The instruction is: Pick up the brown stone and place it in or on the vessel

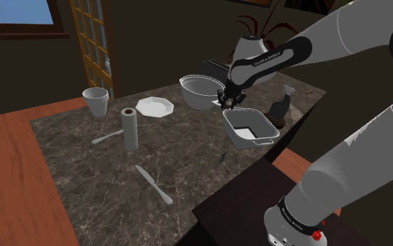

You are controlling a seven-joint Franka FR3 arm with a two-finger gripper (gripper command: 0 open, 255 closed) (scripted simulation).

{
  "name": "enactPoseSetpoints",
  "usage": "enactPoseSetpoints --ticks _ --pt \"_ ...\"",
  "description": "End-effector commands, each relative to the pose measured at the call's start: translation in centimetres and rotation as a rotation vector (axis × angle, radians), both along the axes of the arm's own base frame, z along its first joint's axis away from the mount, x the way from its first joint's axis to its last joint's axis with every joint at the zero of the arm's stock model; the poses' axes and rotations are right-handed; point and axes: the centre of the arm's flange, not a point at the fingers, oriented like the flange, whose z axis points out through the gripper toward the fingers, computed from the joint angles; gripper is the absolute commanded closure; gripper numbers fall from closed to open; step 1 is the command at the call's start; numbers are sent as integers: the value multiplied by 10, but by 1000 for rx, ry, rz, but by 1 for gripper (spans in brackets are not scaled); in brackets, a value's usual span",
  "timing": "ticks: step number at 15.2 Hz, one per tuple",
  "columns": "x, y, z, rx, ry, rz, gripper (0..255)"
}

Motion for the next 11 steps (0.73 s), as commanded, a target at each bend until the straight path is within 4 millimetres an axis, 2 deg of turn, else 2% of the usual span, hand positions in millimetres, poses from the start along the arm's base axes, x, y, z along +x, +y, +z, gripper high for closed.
enactPoseSetpoints --ticks 1,11 --pt "-17 -19 0 0 -1 2 255" --pt "-106 -117 3 0 -1 2 255"
